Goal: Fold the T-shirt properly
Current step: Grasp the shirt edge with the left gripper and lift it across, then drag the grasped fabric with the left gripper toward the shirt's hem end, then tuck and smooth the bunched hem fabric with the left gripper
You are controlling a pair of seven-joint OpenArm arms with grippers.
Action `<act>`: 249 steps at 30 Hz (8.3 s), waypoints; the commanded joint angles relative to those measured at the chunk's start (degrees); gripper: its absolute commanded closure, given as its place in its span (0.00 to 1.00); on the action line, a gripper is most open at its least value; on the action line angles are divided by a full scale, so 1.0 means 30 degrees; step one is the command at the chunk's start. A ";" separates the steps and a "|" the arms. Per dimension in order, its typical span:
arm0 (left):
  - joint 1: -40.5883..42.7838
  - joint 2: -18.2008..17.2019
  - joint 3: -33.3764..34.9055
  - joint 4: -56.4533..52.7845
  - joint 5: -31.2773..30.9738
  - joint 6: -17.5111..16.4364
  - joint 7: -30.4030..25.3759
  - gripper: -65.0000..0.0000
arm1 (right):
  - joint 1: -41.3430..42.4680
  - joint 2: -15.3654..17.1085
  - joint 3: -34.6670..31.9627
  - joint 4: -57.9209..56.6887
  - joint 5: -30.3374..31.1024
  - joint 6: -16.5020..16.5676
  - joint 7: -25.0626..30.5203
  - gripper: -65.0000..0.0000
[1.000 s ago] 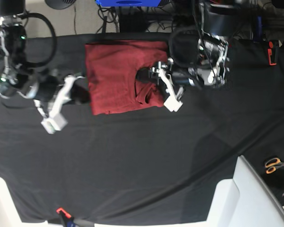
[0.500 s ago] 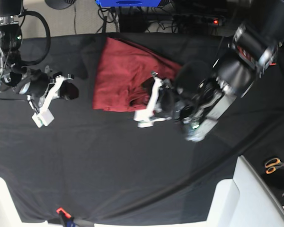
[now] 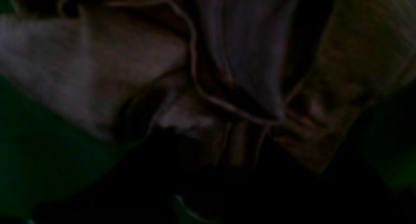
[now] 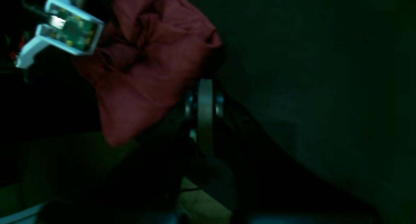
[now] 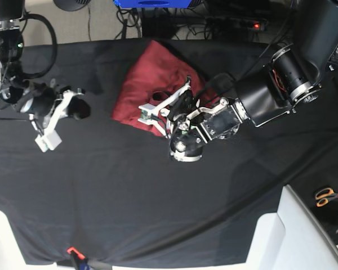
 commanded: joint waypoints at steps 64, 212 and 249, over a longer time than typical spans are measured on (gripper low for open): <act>0.0784 0.3828 0.0051 -0.1508 1.1387 0.0324 -0.7002 1.00 | 0.1107 0.0219 0.2823 -0.1122 0.0415 0.0087 0.0387 1.00; 0.1839 0.0077 -1.3312 0.3884 0.2478 0.0324 0.0148 0.65 | 0.1517 0.0189 0.0889 -0.2763 0.0415 0.0087 0.0358 1.00; 0.1135 0.1631 -1.3136 0.0543 0.2684 0.0324 -0.1142 1.00 | 0.1576 0.0189 0.1035 -0.2792 0.0415 0.0087 0.0358 1.00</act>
